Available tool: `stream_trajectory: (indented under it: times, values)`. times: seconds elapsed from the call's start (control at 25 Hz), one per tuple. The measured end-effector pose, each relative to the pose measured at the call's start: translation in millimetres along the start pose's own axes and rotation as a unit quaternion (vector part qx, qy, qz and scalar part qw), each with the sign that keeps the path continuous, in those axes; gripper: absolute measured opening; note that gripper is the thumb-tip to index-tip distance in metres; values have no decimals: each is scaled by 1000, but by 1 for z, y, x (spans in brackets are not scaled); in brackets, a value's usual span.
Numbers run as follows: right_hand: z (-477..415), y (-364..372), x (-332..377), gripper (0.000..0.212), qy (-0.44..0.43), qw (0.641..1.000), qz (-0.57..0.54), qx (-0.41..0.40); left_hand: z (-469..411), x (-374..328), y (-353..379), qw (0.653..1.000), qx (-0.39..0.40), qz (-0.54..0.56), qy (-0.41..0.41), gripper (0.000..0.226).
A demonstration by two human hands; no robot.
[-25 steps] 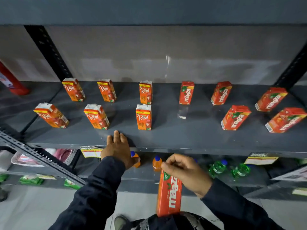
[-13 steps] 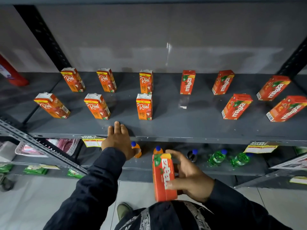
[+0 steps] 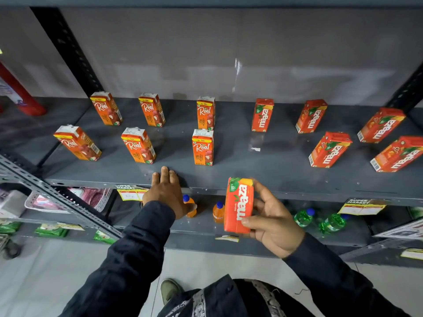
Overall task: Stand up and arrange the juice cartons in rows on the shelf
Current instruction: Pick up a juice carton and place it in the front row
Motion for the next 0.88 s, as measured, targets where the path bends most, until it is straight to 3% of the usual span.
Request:
stream_trajectory:
  times: [0.2,0.36,0.52,0.64,0.88]
  values:
    - [-40,-43,19,93,-68,985,55,-152,-1,0,0,1000,-7,0,8,122]
    - [-81,-81,40,70,-114,951,181,-222,-1,2,3,1000,-15,3,14,123]
    - [-109,-100,44,64,-114,932,288,-187,-2,3,3,1000,-18,8,16,121]
    - [-120,-110,45,47,-108,904,375,-176,-1,4,4,1000,-16,12,19,120]
    - [-123,-113,39,41,-122,888,408,-177,-2,4,5,1000,-13,14,14,120]
Point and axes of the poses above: each hand's wrist, its own z-axis away from the middle knuckle, its own y-axis out of the palm, x = y × z, the point moved 1 cm from there along -z, towards the middle knuckle, and after that the axes turned 13 degrees about z, right-handed, at the moved point
